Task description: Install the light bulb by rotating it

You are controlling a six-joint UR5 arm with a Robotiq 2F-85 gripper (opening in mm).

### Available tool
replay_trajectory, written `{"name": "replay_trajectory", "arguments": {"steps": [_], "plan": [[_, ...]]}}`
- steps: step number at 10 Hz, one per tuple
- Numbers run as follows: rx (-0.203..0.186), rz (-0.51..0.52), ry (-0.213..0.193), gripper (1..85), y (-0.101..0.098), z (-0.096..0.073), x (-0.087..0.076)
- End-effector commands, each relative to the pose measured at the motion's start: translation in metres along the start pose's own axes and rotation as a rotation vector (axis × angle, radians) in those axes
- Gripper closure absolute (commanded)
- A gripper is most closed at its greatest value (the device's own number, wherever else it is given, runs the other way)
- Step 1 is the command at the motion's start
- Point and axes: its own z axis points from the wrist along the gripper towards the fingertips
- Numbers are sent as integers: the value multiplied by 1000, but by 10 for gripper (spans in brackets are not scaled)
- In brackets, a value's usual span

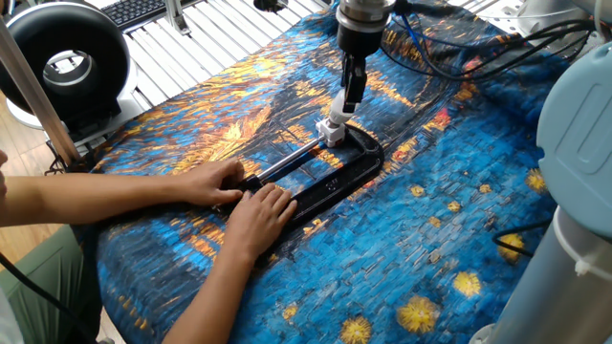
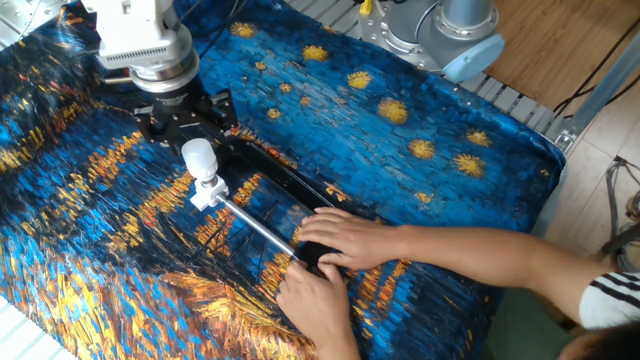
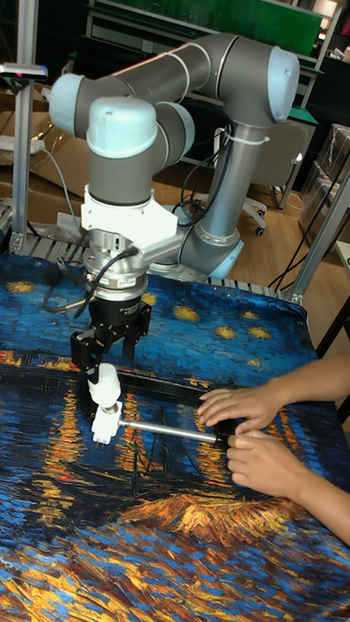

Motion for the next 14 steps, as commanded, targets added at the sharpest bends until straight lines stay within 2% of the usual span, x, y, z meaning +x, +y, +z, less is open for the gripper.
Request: {"name": "replay_trajectory", "arguments": {"steps": [1,3,5,9,14], "plan": [[22,-12,-52,167,-10,1,-4],[40,-5,-42,173,-18,2,7],[4,48,-74,173,-10,3,6],[-38,113,-113,183,-2,2,5],[-9,87,-138,193,-10,5,7]]}}
